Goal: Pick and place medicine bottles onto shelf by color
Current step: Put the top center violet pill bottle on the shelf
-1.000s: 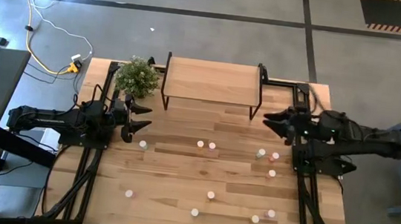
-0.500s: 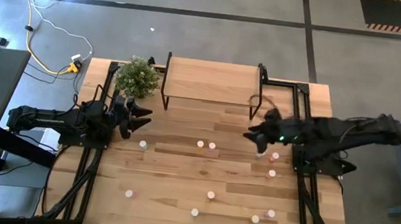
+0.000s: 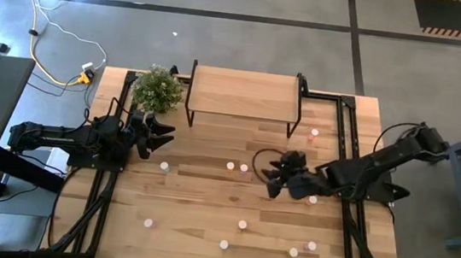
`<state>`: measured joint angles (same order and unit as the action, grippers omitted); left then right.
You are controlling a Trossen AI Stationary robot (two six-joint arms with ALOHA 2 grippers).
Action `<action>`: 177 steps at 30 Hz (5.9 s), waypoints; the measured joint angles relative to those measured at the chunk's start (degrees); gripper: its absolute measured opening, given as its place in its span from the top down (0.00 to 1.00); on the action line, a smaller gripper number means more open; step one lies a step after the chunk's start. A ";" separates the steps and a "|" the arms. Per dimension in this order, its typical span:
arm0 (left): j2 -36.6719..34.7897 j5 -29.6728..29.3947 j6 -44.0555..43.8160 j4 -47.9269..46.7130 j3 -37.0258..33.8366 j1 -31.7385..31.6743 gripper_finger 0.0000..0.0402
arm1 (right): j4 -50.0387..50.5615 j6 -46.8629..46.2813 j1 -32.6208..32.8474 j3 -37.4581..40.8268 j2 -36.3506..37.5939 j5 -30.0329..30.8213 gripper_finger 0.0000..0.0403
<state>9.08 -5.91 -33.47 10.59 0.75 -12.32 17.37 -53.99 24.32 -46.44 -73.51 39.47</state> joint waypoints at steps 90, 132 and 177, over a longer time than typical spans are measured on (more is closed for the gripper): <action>0.00 0.55 -0.85 -0.04 0.00 -0.02 0.41 | -27.15 13.35 -10.10 0.02 -29.01 -6.76 0.74; 0.00 0.81 -0.85 -0.02 -0.02 0.00 0.41 | -24.34 34.17 -24.44 0.00 2.81 -2.57 0.74; 0.00 0.15 -0.34 1.36 0.00 -0.02 0.41 | -1.21 42.43 -58.43 -18.38 -9.72 -25.99 0.74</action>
<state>9.08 -5.76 -33.82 11.94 0.75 -12.34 16.15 -11.56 -34.11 -64.82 -83.23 13.49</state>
